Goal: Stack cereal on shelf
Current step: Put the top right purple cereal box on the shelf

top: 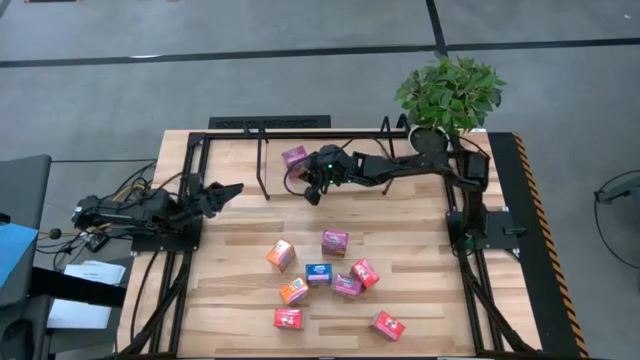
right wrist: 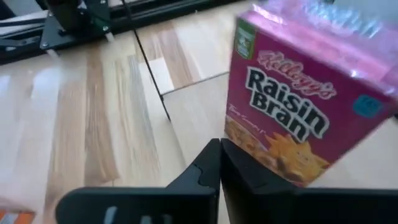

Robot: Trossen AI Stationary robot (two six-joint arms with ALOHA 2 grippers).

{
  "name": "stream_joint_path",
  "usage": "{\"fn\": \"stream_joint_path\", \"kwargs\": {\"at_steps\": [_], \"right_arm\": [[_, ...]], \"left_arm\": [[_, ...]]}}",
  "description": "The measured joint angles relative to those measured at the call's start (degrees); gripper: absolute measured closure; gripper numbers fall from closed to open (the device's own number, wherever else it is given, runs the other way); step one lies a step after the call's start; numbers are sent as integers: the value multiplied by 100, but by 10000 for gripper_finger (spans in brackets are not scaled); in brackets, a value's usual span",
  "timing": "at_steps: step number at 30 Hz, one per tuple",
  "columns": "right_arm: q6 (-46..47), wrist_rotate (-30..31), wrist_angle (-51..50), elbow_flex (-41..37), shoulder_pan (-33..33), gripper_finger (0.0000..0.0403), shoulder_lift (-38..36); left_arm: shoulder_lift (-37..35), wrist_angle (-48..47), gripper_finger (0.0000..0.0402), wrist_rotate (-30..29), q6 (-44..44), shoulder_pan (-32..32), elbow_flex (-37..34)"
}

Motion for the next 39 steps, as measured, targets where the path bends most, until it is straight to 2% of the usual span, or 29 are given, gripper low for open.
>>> {"fn": "stream_joint_path", "kwargs": {"at_steps": [5,9,13,18,21,26,28,31,34,39], "right_arm": [[-329,4,-545,-3,-2,365,-523],[-469,4,-1131,4,-14,357,-940],[-629,4,-1702,4,-48,325,-1308],[-697,12,-2251,-3,-52,252,-1596],[-701,10,-2451,-3,-50,198,-1695],[-705,10,-2712,-5,-50,136,-1741],[-707,10,-2871,-5,-50,128,-1743],[-810,10,-3016,-5,-50,126,-1743],[-861,10,-3138,-7,-50,127,-1743],[-961,12,-3345,-7,-61,127,-1743]], "left_arm": [[84,-86,154,211,899,0,660],[540,-373,163,353,1802,0,1437],[1503,-891,164,123,2250,11,2262],[3145,-1555,160,-136,3082,26,3302],[4159,-2171,142,145,3834,227,4003],[5613,-3705,80,331,4189,999,5322],[6149,-4264,52,498,4397,1366,5795],[6875,-4611,24,1056,4947,1796,6320],[7506,-4676,16,1412,5308,2090,6714],[8196,-4630,15,1963,5829,2568,6977]]}}
